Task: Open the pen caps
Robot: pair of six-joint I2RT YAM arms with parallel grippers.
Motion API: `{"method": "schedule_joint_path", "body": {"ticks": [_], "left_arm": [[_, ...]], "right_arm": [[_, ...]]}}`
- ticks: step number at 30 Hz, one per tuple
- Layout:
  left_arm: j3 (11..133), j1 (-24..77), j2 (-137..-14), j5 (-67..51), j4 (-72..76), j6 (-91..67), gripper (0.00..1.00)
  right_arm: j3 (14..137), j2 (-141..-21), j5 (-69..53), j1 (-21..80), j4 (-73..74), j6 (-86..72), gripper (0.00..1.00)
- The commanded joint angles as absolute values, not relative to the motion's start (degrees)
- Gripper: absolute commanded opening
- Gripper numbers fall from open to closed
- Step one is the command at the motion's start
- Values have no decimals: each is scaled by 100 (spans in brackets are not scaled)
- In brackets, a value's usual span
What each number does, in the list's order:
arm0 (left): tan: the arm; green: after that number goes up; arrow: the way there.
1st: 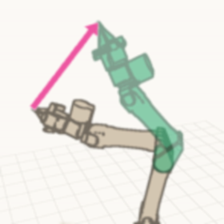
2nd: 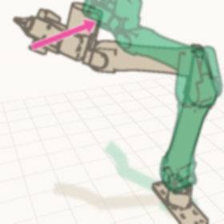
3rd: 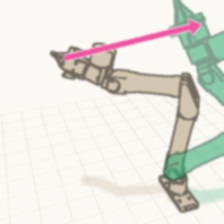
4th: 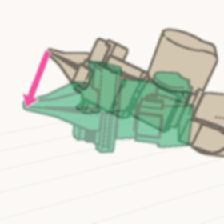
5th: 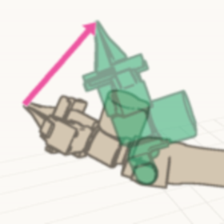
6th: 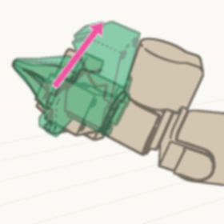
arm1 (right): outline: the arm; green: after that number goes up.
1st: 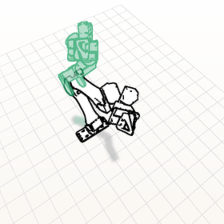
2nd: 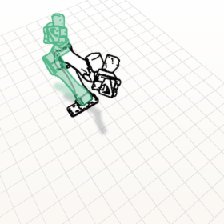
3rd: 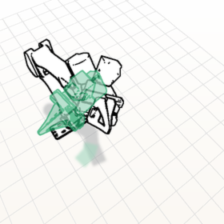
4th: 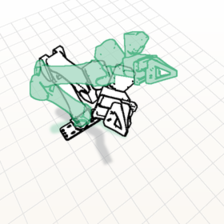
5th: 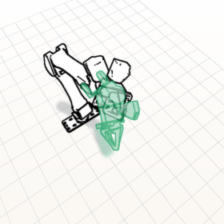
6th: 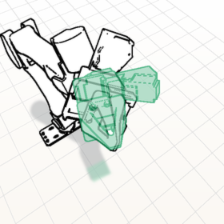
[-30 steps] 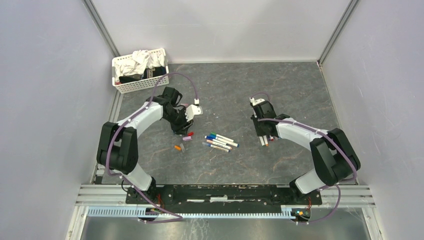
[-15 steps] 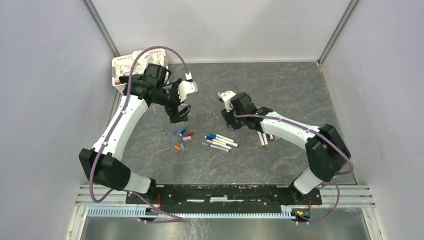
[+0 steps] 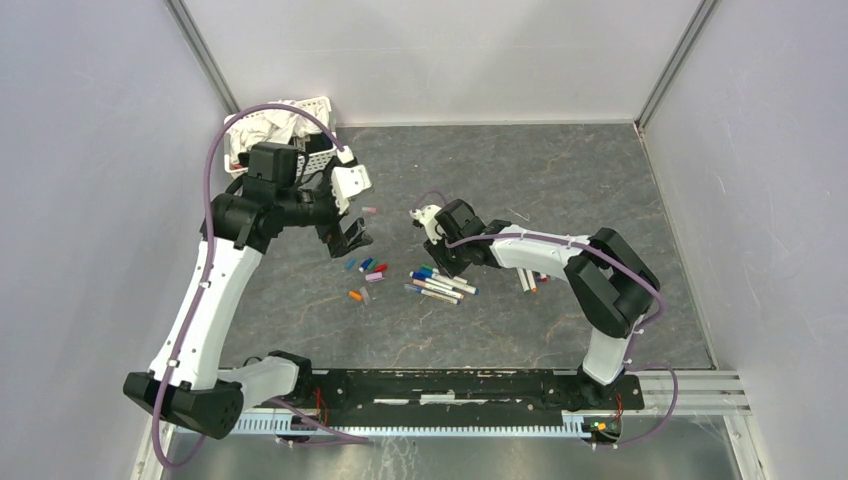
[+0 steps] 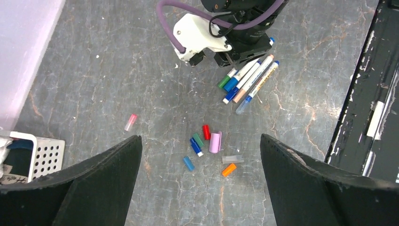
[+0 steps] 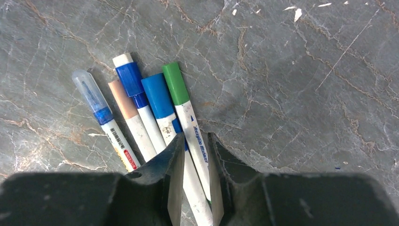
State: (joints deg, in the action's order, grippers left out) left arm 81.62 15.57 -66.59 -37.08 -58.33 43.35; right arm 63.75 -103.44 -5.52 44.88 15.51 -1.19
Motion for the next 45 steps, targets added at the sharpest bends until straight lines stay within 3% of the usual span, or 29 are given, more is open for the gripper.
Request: {"method": "schedule_joint_path", "body": {"ticks": [1, 7, 24, 27, 32, 38, 45], "left_arm": [[7994, 1547, -6780, -3986, -5698, 4332, 100], [7869, 1555, -7010, -3972, -5729, 4163, 100], [7519, 1611, -7924, -4130, -6261, 4386, 100], [7397, 1694, -8066, -4090, -6259, 4480, 100], [7235, 1993, -8169, -3841, -6051, 4543, 100], [7060, 2543, -8209, -3335, -5688, 4654, 99], [7001, 2949, -8236, -3468, -5583, 5020, 96]], "right_arm": [[6584, -10411, -433, 4479, 1459, -46, 27], [6517, -10484, -277, 4474, 1507, 67, 25], [5334, -10030, -230, 4097, 1025, 34, 34], [5315, -9996, -378, 4075, 1045, 60, 25], [5522, -9637, -895, 3926, 1093, 18, 0], [6043, -9193, -1945, 3819, 1497, 55, 0], [6212, -9133, -4303, 3828, 1653, -155, 0]]}}
